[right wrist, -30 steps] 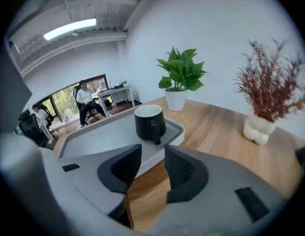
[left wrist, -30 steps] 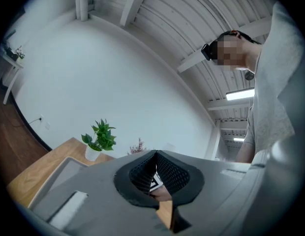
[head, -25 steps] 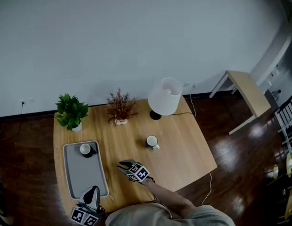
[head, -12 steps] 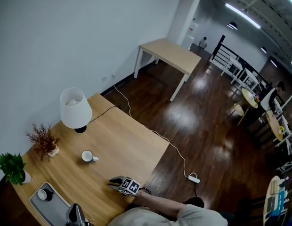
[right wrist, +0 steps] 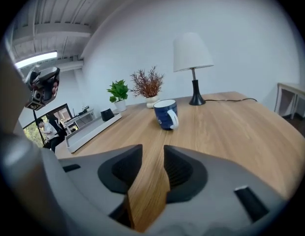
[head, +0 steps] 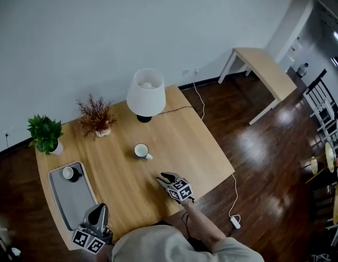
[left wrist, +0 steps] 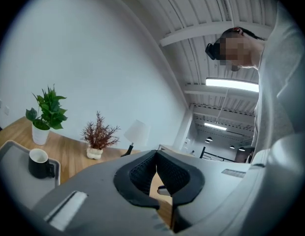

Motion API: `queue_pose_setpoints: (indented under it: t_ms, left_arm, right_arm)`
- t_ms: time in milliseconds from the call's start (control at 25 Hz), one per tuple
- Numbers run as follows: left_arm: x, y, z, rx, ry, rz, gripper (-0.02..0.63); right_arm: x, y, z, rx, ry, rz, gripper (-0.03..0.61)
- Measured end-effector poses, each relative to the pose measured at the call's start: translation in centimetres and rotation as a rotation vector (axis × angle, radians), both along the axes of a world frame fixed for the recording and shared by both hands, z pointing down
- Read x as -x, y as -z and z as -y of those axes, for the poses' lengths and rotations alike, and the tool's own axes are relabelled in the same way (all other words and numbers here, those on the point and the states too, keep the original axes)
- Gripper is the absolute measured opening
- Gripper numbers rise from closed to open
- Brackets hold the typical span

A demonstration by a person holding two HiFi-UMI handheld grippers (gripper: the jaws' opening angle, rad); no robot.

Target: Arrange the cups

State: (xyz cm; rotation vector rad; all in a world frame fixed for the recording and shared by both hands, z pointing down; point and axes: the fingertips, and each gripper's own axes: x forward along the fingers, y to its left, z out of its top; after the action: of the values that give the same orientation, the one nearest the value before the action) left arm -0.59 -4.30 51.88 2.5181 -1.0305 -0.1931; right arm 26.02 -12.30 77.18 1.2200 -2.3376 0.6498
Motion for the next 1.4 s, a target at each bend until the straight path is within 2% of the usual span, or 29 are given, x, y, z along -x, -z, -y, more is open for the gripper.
queue_pose_setpoints:
  t_ms: [240,480,560,720,920,1160,1240,1400]
  left_arm:
    - [1.5,-0.2,-0.6,0.006,0.075,0.007,-0.006]
    - [0.9,-0.2,-0.2,0.006,0.068,0.014,-0.006]
    - [0.1,0.0,0.1,-0.005,0.042,0.021,-0.006]
    - [-2.4,0.2,0.3,-0.029,-0.035,0.054,-0.006]
    - [-4.4,0.2,-0.4,-0.037,-0.09,0.077,-0.006]
    - [-3.0,-0.4,-1.2,-0.02,-0.047,0.075,-0.006]
    - [-2.1,-0.6,-1.1,-0.017,-0.021,0.069,-0.006]
    - [-0.7,-0.6,-1.1,-0.017,0.012,0.056,-0.006]
  right_arm:
    - [1.2,1.4,3.4,-0.037,0.06,-0.029,0.153]
    - [4.6,2.6,3.7,-0.049,0.153,0.001,0.153]
    - [4.5,1.9,4.3,-0.051,0.147,-0.05,0.153]
    - [1.7,0.4,7.1,-0.039,0.095,-0.187,0.156]
    - [0.5,-0.4,11.0,-0.038,0.119,-0.365,0.158]
    - [2.6,-2.2,13.3,0.006,0.212,-0.493,0.15]
    - [3.1,-2.5,13.3,0.018,0.249,-0.536,0.091]
    - [3.6,-2.6,12.5,0.074,0.225,-0.5,0.08]
